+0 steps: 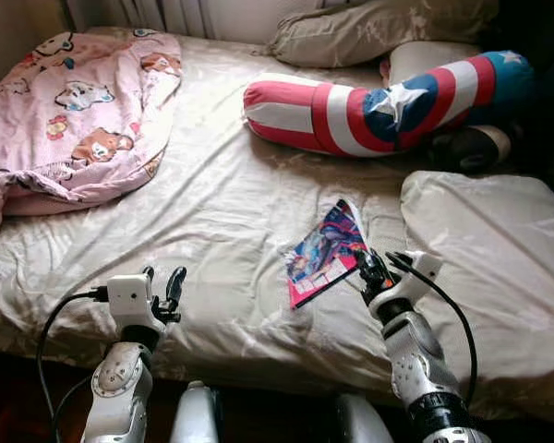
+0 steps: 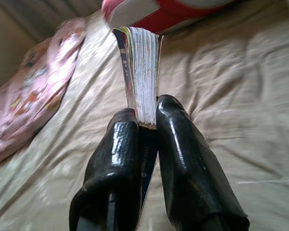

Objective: Clean up the room

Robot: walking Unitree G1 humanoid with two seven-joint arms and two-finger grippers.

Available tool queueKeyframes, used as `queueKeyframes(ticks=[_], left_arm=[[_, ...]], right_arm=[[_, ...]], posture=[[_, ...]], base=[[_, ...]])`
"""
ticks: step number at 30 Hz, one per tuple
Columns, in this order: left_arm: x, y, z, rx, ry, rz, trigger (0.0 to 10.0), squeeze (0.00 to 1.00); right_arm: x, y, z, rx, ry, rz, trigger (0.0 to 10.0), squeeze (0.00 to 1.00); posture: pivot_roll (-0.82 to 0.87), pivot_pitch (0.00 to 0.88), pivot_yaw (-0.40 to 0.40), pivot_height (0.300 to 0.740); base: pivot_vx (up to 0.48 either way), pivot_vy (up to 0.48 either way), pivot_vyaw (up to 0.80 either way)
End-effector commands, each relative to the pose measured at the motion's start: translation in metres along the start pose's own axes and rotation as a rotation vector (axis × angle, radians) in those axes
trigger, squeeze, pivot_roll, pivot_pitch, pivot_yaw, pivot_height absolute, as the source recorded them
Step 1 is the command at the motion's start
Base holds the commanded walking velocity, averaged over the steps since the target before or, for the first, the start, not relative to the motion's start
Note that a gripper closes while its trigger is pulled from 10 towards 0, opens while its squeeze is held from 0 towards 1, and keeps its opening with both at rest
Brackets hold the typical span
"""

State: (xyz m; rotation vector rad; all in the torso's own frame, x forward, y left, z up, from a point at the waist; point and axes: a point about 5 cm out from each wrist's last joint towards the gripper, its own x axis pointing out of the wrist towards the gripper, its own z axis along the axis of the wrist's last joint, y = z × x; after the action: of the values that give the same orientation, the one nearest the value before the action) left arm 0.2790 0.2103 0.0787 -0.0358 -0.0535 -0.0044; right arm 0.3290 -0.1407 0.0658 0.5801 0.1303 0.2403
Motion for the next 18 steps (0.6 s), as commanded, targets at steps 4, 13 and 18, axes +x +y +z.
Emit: queueKeyframes(ticks=[4, 13, 18], left_arm=[[-0.002, -0.001, 0.003, 0.033, 0.008, -0.026, 10.0, 0.0], [-0.011, 0.003, 0.004, 0.056, 0.029, -0.046, 10.0, 0.0], [-0.019, 0.005, 0.006, 0.071, 0.037, -0.056, 10.0, 0.0]], right_arm=[[0.004, -0.008, 0.011, 0.032, -0.032, -0.007, 10.0, 0.0], [0.0, -0.032, 0.003, 0.332, -0.067, -0.167, 10.0, 0.0], [-0.009, -0.042, -0.012, 0.407, -0.045, -0.271, 10.0, 0.0]], posture=[[0.13, 0.216, -0.025, 0.649], [0.16, 0.254, 0.012, 0.649], [0.19, 0.275, 0.03, 0.649]], base=[[0.0, 0.0, 0.0], [0.0, 0.0, 0.0], [0.0, 0.0, 0.0]])
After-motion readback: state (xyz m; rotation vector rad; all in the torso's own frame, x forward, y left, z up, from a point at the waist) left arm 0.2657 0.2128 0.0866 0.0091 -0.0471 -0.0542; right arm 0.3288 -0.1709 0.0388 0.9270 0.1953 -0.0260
